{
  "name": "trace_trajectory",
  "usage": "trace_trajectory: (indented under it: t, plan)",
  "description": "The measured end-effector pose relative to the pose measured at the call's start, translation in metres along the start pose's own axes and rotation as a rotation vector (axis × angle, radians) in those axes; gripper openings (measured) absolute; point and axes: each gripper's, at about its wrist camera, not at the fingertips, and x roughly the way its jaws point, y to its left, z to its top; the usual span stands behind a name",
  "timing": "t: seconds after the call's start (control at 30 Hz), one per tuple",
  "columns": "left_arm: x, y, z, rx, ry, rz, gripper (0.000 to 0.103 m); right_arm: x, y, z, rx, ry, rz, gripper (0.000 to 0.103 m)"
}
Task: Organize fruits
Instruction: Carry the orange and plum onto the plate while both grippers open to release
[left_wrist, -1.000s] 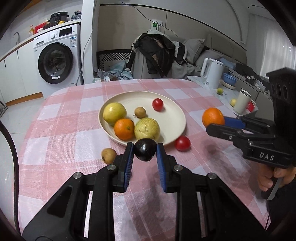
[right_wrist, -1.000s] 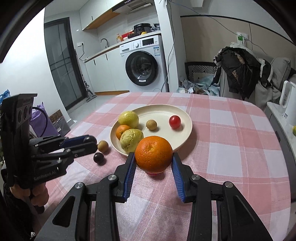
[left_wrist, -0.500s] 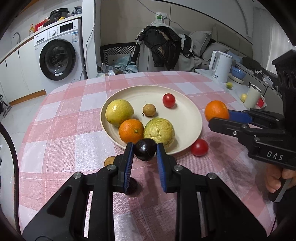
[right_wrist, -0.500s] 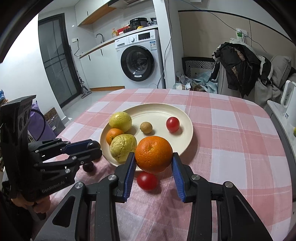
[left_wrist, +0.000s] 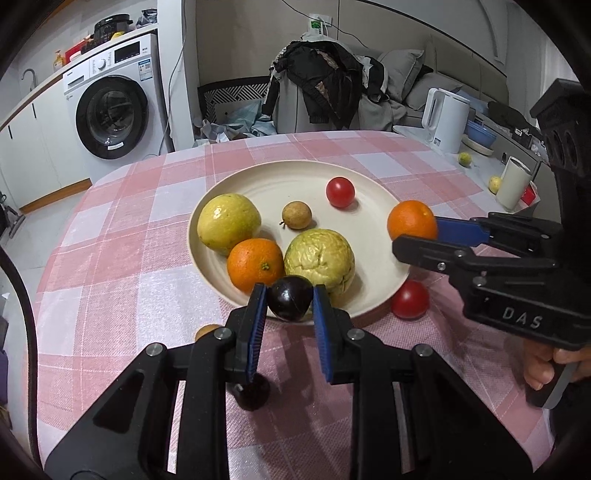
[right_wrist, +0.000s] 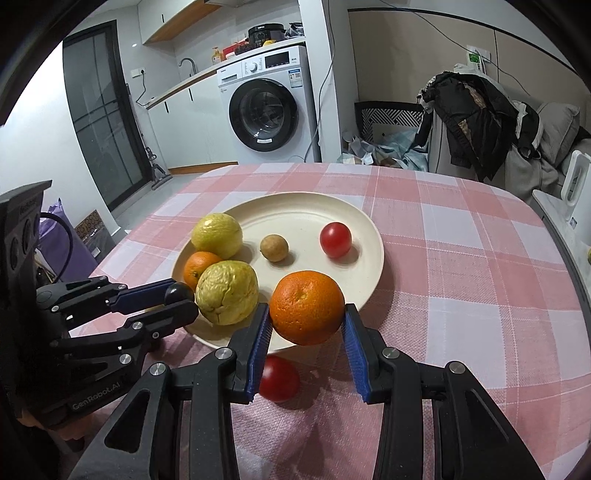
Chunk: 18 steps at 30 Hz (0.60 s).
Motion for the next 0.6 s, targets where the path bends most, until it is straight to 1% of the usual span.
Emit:
trace_trajectory:
  t: [0.33, 0.6]
  plan:
    - [0.019, -0.008, 0.013, -0.003, 0.012, -0.004, 0.022, 0.008, -0.004, 0.005, 0.012, 0.006, -0.008, 0.04]
    - [0.026, -0.01, 0.011, 0.009, 0.019, -0.006, 0.022, 0.01, -0.004, 0.007, 0.004, 0.006, -0.027, 0.04]
